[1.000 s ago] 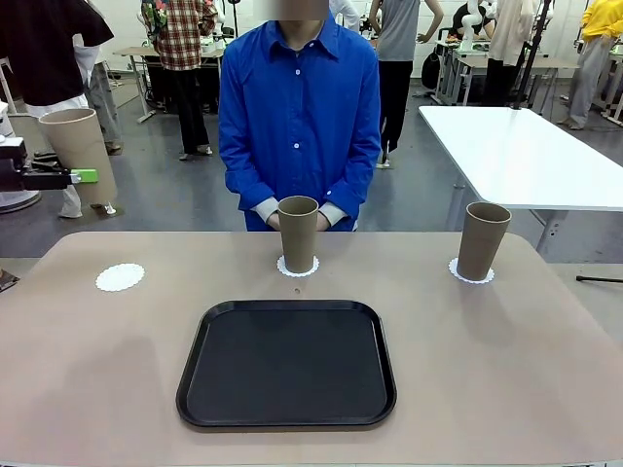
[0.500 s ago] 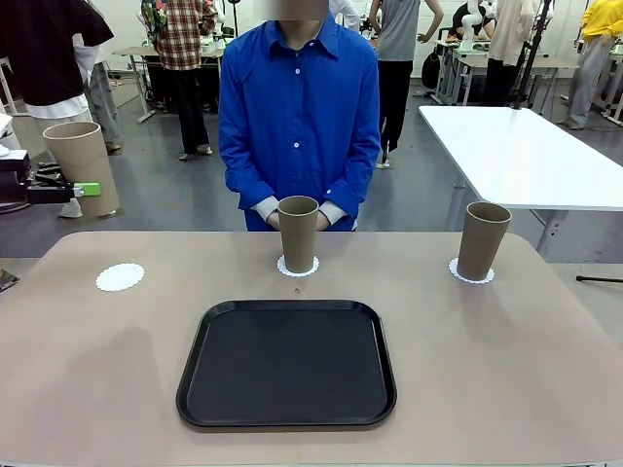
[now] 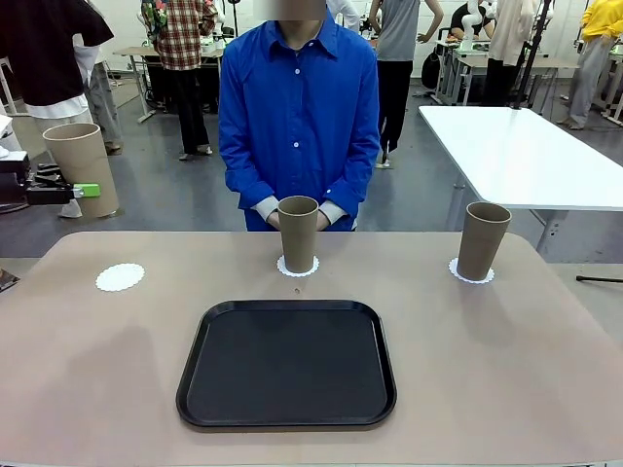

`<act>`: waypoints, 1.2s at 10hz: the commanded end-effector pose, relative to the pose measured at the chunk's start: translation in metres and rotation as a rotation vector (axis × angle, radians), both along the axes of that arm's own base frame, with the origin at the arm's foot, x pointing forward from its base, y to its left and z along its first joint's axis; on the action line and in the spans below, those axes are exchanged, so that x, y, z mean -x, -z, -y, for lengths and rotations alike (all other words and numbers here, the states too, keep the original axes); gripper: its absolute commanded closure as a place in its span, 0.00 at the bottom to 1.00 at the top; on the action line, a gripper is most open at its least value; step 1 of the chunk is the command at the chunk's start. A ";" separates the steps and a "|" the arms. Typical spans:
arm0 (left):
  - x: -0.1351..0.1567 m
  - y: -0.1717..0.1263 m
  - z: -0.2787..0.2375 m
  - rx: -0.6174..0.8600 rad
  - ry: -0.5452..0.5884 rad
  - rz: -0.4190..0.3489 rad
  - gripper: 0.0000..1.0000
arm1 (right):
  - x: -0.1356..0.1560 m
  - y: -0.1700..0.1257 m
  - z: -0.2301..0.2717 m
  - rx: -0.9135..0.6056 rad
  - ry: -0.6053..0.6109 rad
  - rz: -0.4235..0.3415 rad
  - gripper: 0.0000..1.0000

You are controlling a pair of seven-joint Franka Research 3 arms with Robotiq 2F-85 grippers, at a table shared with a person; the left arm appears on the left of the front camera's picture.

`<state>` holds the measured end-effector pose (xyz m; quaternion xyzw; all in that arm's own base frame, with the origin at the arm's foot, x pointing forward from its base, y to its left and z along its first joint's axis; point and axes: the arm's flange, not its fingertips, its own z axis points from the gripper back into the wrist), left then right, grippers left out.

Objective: Place coasters on the table and set cups on them.
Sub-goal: Take one Reusable plastic cup from the Flat Tray and place it on a coaster set by the human.

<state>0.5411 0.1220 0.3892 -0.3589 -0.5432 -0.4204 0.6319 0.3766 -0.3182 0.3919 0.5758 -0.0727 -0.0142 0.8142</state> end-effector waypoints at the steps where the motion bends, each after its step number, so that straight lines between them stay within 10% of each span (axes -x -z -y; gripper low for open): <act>1: -0.002 -0.004 -0.001 0.010 -0.009 -0.003 0.16 | 0.000 -0.001 0.000 0.003 0.004 -0.007 0.00; 12: -0.021 0.083 -0.013 -0.035 0.256 0.052 0.16 | 0.000 -0.001 0.000 0.003 0.004 -0.007 0.00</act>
